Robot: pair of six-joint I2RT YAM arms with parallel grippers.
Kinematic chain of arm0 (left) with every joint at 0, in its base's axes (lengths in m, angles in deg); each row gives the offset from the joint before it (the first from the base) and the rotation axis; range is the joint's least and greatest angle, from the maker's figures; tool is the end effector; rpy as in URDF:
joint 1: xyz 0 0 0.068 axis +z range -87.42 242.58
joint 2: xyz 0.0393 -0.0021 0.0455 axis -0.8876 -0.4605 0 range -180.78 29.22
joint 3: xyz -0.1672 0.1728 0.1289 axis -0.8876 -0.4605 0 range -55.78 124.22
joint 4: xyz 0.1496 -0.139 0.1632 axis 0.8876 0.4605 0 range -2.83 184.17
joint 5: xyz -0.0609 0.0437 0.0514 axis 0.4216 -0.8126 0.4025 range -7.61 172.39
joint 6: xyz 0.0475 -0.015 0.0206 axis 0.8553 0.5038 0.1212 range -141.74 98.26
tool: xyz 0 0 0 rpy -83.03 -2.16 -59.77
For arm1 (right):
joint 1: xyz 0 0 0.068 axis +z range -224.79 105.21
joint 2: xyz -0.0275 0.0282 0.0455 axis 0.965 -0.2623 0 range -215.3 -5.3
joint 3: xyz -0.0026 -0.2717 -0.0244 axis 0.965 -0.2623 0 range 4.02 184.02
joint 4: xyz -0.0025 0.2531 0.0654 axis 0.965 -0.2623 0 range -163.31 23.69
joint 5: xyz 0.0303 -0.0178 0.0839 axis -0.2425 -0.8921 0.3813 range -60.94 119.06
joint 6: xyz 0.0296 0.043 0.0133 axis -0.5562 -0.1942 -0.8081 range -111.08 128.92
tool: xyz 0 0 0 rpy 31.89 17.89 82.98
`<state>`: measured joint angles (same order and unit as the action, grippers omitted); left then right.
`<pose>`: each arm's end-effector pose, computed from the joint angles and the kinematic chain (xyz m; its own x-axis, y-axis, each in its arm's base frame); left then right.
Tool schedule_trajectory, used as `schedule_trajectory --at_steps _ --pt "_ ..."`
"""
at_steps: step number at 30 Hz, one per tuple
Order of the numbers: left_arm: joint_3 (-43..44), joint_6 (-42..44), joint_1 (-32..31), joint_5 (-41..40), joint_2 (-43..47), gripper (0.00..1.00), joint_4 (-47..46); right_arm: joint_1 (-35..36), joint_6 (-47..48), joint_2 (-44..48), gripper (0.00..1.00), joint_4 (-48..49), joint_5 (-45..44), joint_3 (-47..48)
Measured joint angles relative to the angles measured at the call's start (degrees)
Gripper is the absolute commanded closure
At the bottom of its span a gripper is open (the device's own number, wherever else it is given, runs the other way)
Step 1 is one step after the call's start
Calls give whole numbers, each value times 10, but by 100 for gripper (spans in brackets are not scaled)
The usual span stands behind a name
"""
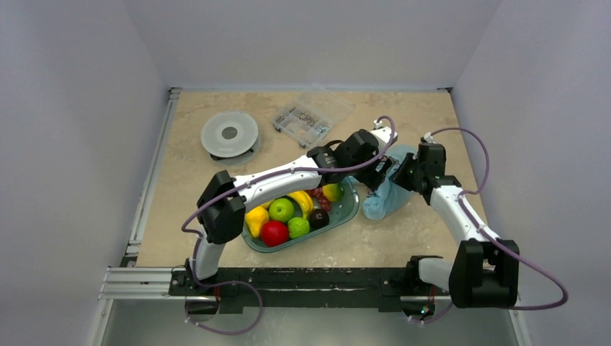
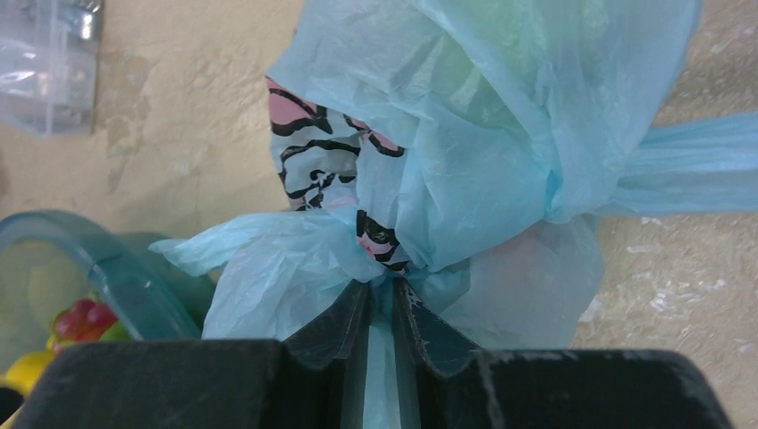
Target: Take the fake fruits out of the plastic bag
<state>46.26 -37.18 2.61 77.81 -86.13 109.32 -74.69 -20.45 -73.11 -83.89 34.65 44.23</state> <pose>0.2398 -0.4093 0.2906 -0.5009 0.3364 -0.7975 0.7232 0.6688 -0.1722 0.2423 0.0040 0.2200 -0.6528 0.4868 -0.5803 0.2865 0.8679 0.4058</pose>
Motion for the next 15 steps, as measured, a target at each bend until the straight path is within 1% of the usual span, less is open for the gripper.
schedule_trajectory --at_steps 2,5,8,12,15 --pt "14 0 0 8 -19 23 0 0 1 29 68 -15 7 -1" --pt "26 0 0 17 -44 24 0 1 -1 71 64 -43 -14 7" --pt "34 0 0 24 -61 26 3 2 -1 82 53 -81 -64 43" --pt "42 -2 0 31 -71 33 4 2 0 73 54 -103 -129 94" --pt "59 -5 0 37 -80 46 4 -3 -2 55 56 -103 -150 110"
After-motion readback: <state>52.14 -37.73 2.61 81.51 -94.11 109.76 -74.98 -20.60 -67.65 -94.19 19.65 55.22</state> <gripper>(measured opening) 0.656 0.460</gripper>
